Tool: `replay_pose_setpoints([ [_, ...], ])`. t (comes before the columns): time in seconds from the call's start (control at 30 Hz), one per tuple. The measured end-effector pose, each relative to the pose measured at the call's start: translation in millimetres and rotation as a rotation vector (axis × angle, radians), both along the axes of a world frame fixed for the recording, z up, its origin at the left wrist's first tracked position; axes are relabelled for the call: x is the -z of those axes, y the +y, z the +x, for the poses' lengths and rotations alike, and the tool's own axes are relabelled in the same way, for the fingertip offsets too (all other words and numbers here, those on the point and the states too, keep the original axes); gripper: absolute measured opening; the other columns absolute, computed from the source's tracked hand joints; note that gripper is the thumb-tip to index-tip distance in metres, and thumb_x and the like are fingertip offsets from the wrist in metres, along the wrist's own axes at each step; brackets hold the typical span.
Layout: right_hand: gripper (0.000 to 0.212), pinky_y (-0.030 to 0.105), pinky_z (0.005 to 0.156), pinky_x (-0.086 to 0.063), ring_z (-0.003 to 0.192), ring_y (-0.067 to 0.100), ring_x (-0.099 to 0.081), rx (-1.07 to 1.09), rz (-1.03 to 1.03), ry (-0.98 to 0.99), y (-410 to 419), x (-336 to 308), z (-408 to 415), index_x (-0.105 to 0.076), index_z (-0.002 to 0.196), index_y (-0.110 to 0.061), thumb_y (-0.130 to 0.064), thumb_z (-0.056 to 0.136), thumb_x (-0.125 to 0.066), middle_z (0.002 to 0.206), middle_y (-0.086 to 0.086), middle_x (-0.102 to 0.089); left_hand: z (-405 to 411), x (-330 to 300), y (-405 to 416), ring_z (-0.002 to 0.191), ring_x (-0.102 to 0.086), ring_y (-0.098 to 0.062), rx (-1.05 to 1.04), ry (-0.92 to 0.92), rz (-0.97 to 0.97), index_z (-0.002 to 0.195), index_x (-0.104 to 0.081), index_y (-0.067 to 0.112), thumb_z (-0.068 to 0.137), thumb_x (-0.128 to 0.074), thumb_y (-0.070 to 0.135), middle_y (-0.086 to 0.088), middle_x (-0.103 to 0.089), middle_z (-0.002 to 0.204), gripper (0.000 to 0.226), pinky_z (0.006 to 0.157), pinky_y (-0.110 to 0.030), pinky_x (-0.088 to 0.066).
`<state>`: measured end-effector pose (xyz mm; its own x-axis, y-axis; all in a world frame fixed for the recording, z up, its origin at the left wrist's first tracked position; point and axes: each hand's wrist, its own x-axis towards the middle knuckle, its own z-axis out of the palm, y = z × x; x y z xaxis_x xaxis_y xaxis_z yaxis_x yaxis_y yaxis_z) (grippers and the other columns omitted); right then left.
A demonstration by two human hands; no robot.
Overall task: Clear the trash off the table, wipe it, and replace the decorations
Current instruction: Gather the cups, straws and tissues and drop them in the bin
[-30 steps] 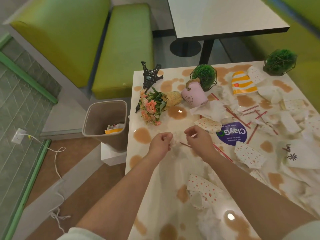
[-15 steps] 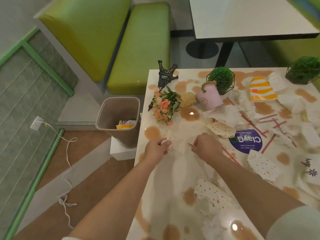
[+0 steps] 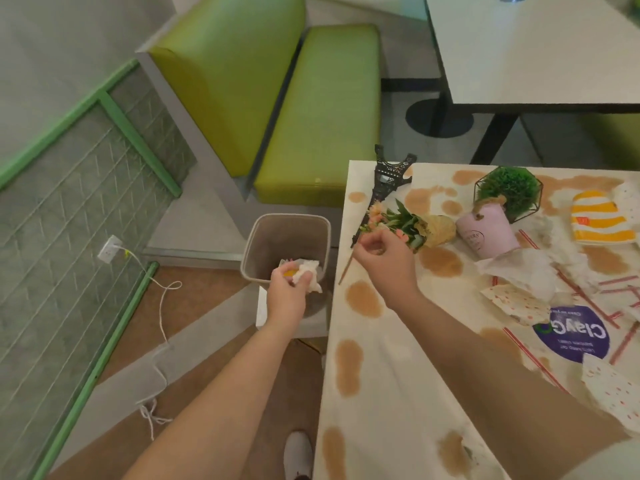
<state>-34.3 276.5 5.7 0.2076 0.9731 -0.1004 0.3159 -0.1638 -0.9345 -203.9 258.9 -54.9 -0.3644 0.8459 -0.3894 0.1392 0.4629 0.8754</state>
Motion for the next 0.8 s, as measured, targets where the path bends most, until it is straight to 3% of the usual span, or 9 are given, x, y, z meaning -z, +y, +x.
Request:
replay_pose_setpoints([
  [0.1,0.006,0.026,0.069,-0.045,0.08,0.005,-0.059,0.006,0.011,0.024,18.3,11.0,-29.5,-0.065,0.085,-0.019,-0.022,0.083,-0.07,0.083,-0.01,-0.065,-34.3,-0.1,17.2,0.089,-0.064,-0.025,0.012,0.044,-0.012,0.129,-0.056,0.018,0.093,-0.063,0.026,-0.008,-0.067,0.111,0.037,0.079,-0.034,-0.054],
  [0.23,0.005,0.019,0.061,-0.041,0.075,0.006,-0.057,0.019,-0.028,-0.004,42.3,25.3,-64.9,-0.063,0.088,-0.018,-0.022,0.088,-0.067,0.082,-0.008,-0.063,-68.9,4.0,42.4,0.099,-0.066,-0.024,0.059,0.112,-0.038,0.128,-0.058,0.016,0.094,-0.063,0.028,-0.005,-0.065,0.115,0.037,0.087,-0.037,-0.055],
  [0.33,0.003,0.02,0.061,-0.041,0.078,0.009,-0.059,0.052,-0.091,-0.045,60.9,38.3,-86.5,-0.064,0.091,-0.02,-0.024,0.09,-0.064,0.082,-0.01,-0.063,-84.7,12.0,64.7,0.099,-0.064,-0.023,0.094,0.137,-0.05,0.126,-0.059,0.019,0.093,-0.064,0.028,-0.005,-0.058,0.12,0.034,0.061,-0.018,-0.052],
  [0.43,0.022,0.024,0.073,-0.042,0.089,0.012,-0.059,-0.005,-0.2,-0.122,75.4,52.4,-97.2,-0.067,0.113,-0.022,-0.022,0.097,-0.052,0.107,-0.005,-0.068,-90.0,18.5,82.2,0.103,-0.062,-0.021,0.13,0.163,-0.057,0.124,-0.06,0.019,0.091,-0.066,0.027,-0.008,-0.057,0.125,0.034,0.073,-0.028,-0.058],
  [0.53,0.032,0.023,0.08,-0.042,0.096,0.011,-0.055,-0.051,-0.28,-0.113,78.8,63.0,-100.0,-0.062,0.127,-0.02,-0.018,0.099,-0.046,0.123,0.0,-0.064,-91.0,18.9,91.0,0.112,-0.057,-0.017,0.2,0.153,-0.116,0.136,-0.051,0.016,0.094,-0.063,0.03,-0.002,-0.056,0.134,0.046,0.06,-0.013,-0.049],
  [0.63,0.031,0.023,0.081,-0.042,0.095,0.01,-0.055,-0.032,-0.288,-0.101,72.9,65.4,-94.5,-0.064,0.122,-0.021,-0.015,0.097,-0.046,0.119,-0.002,-0.064,-89.8,20.8,94.4,0.128,-0.05,-0.019,0.289,0.2,-0.171,0.146,-0.042,0.018,0.095,-0.059,0.039,-0.001,-0.05,0.144,0.058,0.085,-0.018,-0.038],
  [0.7,0.029,0.022,0.075,-0.041,0.089,0.008,-0.054,-0.016,-0.288,-0.092,67.9,64.8,-89.6,-0.065,0.118,-0.021,-0.014,0.096,-0.047,0.11,-0.004,-0.063,-87.3,22.0,93.9,0.127,-0.051,-0.018,0.325,0.219,-0.186,0.142,-0.047,0.02,0.095,-0.058,0.039,-0.001,-0.053,0.141,0.052,0.095,-0.024,-0.037],
  [0.8,0.021,0.018,0.063,-0.04,0.082,0.006,-0.056,0.022,-0.271,-0.069,58.3,60.5,-79.9,-0.068,0.109,-0.021,-0.017,0.096,-0.052,0.1,-0.007,-0.064,-75.9,18.9,90.9,0.112,-0.059,-0.015,0.349,0.205,-0.15,0.125,-0.06,0.024,0.096,-0.057,0.038,0.004,-0.064,0.124,0.033,0.086,-0.025,-0.043],
])
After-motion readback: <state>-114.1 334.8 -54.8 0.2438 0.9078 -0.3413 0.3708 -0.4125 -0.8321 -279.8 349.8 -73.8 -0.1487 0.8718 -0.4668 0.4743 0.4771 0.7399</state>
